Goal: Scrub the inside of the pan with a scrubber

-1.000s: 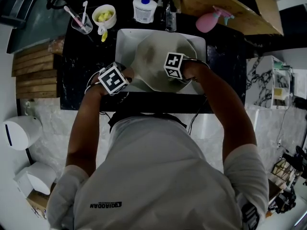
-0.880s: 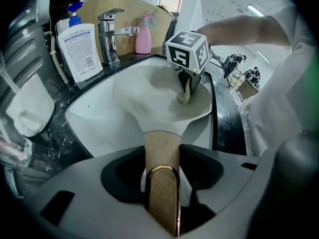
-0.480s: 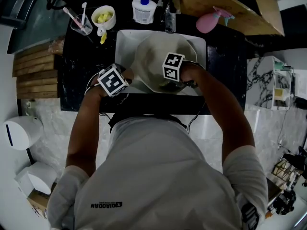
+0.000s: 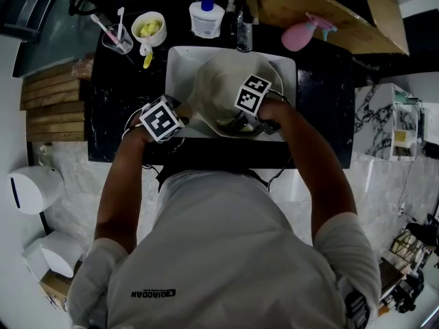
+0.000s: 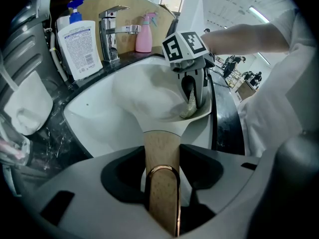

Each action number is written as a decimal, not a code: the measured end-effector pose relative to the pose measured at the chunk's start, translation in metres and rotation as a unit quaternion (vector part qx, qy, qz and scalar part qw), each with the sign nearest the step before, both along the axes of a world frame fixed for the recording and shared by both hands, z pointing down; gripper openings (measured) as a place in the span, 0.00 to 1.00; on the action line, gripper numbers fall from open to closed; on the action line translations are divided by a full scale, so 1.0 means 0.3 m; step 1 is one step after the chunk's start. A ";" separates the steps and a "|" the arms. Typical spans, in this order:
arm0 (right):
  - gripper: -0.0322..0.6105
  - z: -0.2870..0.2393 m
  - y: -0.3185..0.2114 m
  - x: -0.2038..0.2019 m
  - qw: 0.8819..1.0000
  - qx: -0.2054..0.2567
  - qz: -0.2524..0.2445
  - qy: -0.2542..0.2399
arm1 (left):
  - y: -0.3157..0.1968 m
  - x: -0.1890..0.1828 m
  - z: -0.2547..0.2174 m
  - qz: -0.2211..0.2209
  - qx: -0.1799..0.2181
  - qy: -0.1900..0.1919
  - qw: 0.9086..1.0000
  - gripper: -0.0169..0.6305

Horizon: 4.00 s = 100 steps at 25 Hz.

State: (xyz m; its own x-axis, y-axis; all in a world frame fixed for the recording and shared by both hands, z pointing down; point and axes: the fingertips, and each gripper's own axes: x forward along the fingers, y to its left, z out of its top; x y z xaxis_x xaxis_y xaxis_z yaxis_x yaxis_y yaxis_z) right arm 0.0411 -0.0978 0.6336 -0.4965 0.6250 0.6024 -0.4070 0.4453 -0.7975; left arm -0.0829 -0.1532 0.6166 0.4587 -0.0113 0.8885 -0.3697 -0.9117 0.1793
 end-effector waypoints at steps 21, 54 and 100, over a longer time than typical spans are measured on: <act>0.19 -0.070 -0.536 0.037 0.778 0.621 -0.088 0.023 | 0.011 0.005 -0.011 -0.005 -0.013 -0.008 1.000 0.36; 0.22 0.104 -0.432 -0.091 0.795 0.569 -0.207 -0.033 | 0.022 0.012 -0.020 -0.004 -0.028 -0.003 1.000 0.37; 0.20 -0.063 -0.256 -0.014 0.859 0.475 -0.146 -0.120 | 0.004 0.007 -0.031 -0.002 -0.018 -0.008 1.000 0.37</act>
State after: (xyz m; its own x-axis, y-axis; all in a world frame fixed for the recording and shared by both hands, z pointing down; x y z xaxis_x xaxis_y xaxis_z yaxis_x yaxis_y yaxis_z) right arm 0.0367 -0.1745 0.6146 -0.5833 0.0261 0.8118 -0.0418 0.9972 -0.0621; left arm -0.0807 -0.1521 0.6074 0.4445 0.0180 0.8956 -0.3765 -0.9034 0.2051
